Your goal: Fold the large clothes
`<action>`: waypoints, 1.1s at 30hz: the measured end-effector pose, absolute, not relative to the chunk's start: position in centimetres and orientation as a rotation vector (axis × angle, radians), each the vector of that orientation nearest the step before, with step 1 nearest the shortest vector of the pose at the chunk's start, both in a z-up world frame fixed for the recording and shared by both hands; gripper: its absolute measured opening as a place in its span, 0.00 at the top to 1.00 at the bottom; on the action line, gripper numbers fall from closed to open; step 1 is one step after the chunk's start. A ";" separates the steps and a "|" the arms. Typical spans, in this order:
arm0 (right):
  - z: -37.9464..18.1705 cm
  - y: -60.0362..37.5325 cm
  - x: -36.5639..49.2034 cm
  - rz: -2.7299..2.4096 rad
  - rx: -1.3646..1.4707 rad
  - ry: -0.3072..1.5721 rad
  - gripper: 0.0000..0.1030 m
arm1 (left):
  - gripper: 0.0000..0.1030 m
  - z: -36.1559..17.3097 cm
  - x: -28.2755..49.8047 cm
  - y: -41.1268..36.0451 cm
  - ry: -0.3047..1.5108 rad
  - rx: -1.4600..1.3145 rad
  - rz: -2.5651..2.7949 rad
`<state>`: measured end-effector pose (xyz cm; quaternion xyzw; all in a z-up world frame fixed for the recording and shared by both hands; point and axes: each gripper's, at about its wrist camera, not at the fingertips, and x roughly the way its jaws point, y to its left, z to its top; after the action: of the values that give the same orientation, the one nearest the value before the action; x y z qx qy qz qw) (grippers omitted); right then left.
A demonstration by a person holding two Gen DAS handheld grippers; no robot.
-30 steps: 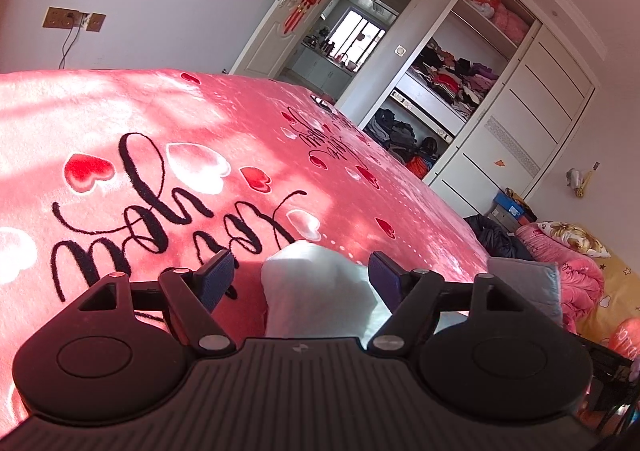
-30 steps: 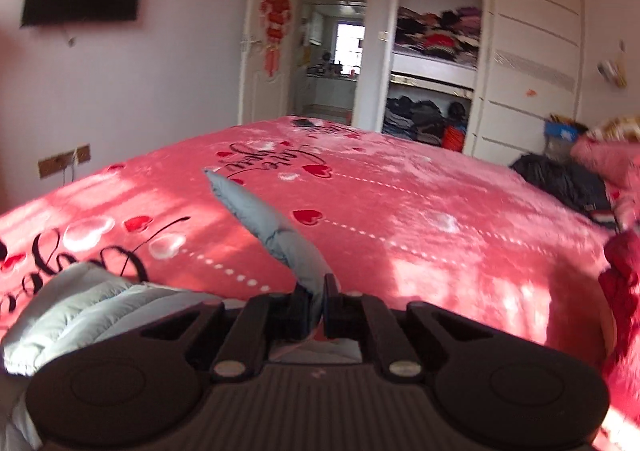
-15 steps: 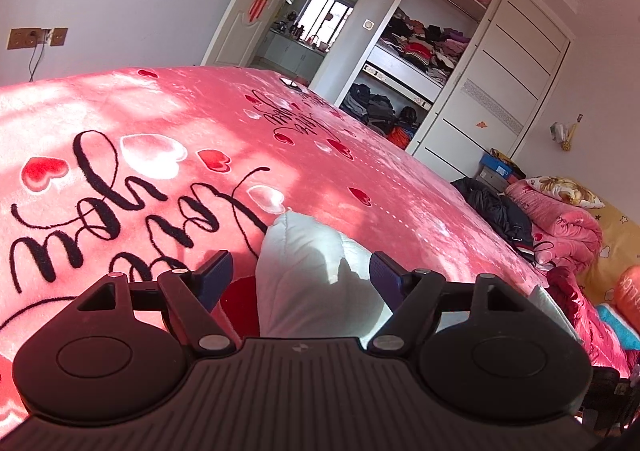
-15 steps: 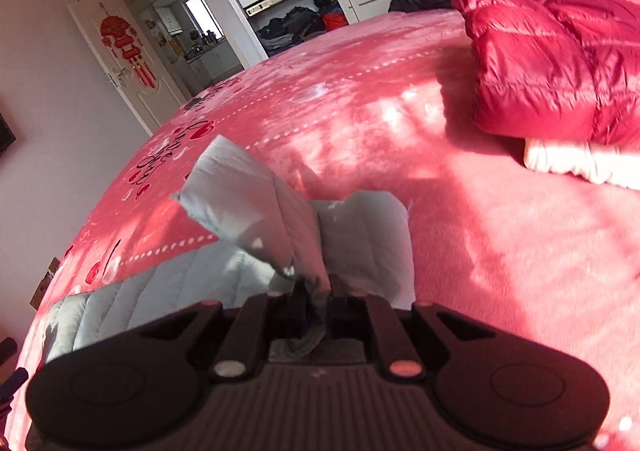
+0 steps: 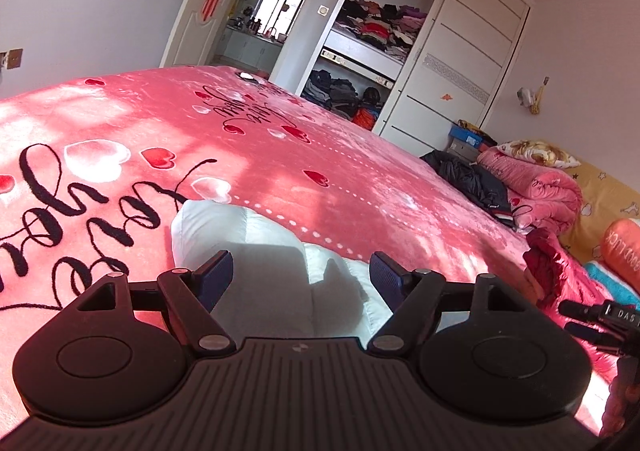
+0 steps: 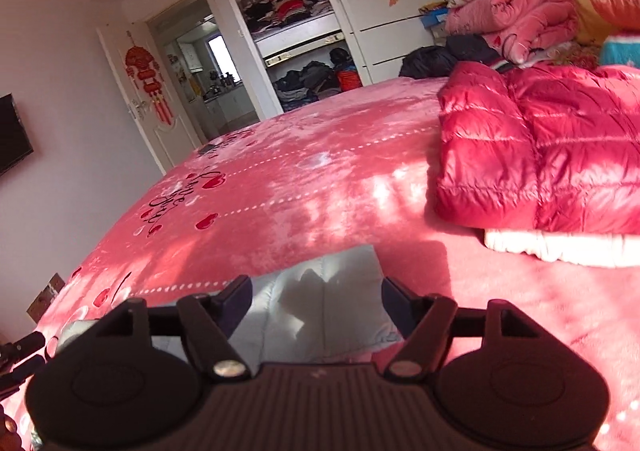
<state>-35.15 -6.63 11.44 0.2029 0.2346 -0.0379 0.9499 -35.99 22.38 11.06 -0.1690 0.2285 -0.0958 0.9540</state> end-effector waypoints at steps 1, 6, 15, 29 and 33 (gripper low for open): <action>11.4 -6.5 -34.2 -0.045 0.393 0.480 0.31 | 0.11 10.9 -35.8 22.2 0.474 -0.324 -0.178; 9.2 -4.8 -29.8 0.052 0.294 0.559 0.35 | 0.12 9.8 -35.1 21.7 0.534 -0.245 -0.083; 4.3 -1.7 -28.4 0.093 0.207 0.703 0.43 | 0.04 7.1 -33.7 23.0 0.683 -0.241 0.036; 2.0 0.3 -29.2 0.069 0.112 0.626 0.43 | 0.00 5.1 -34.0 21.7 0.675 -0.191 0.077; 2.6 -0.3 -29.2 0.096 0.150 0.626 0.35 | 0.05 6.2 -35.0 21.6 0.646 -0.231 0.093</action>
<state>-29.17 -0.30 2.57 0.0739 0.3073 0.0471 0.9476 -35.04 21.64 6.17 -0.1132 0.3167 0.0457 0.9406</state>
